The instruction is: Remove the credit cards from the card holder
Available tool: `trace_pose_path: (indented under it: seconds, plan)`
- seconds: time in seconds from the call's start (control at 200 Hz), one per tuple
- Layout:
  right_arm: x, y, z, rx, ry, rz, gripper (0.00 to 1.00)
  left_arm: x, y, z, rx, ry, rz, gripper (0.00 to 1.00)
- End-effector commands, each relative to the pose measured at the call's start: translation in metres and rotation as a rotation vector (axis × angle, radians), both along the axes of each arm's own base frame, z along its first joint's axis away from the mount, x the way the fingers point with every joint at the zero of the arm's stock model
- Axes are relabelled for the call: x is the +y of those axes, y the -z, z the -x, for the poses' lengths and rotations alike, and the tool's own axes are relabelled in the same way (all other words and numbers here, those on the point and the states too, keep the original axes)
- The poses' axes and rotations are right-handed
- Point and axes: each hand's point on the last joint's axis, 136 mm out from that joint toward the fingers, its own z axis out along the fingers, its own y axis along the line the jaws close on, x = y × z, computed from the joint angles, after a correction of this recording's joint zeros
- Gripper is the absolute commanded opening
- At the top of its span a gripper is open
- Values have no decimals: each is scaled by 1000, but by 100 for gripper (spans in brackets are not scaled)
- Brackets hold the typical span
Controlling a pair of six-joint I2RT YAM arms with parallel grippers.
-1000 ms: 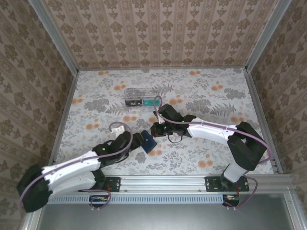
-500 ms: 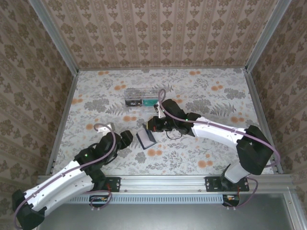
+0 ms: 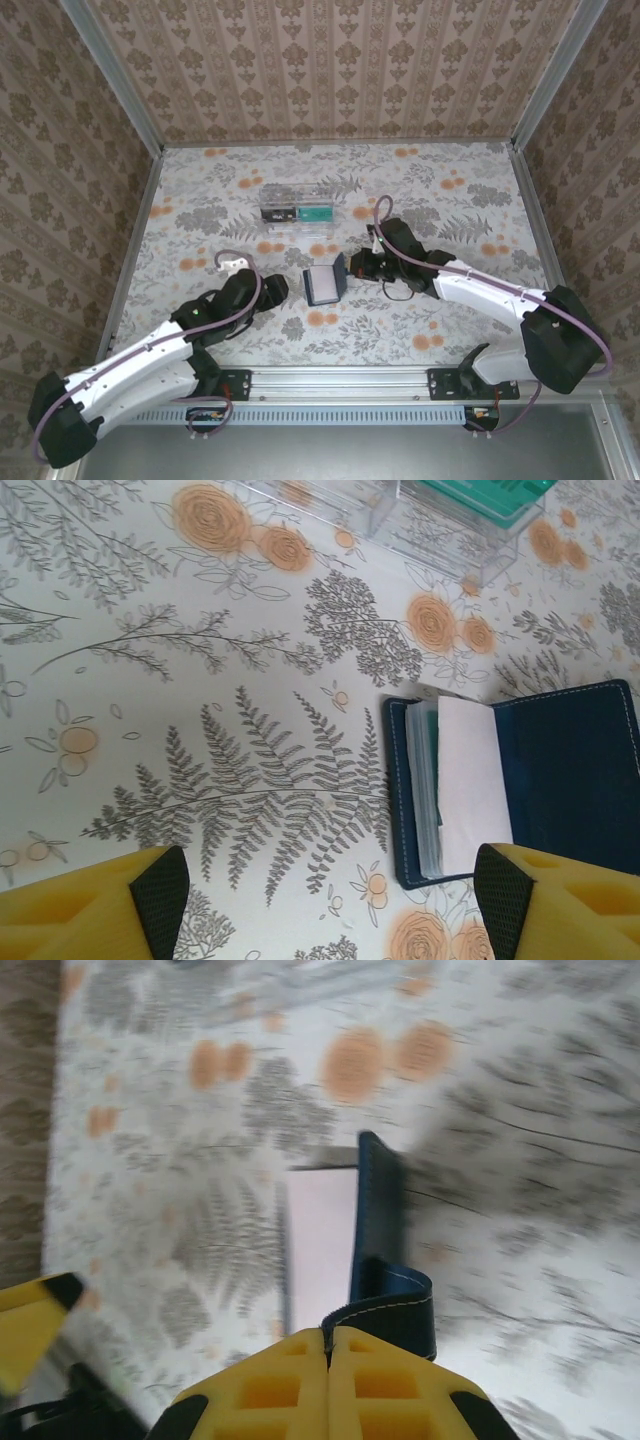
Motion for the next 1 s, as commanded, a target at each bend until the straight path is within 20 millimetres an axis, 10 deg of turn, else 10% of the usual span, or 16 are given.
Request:
trace_pose_path:
  seconds: [0.0, 0.185, 0.305, 0.505, 0.73, 0.995]
  plan:
    - [-28, 21, 4, -4, 45, 87, 0, -20, -18, -6, -37, 63, 49, 78]
    - [-55, 48, 10, 2, 57, 236, 12, -39, -17, -8, -27, 123, 50, 78]
    - [-52, 43, 8, -16, 37, 229, 37, -49, -19, -9, -25, 152, 40, 77]
    - [-39, 32, 1, -37, -14, 217, 43, -70, -22, -12, -44, 206, 79, 70]
    - [-29, 48, -6, 5, -46, 228, 42, -92, -19, -19, -43, 255, 92, 56]
    - [-39, 68, -6, 37, -35, 315, 3, -115, 1, -31, -4, 281, 132, 50]
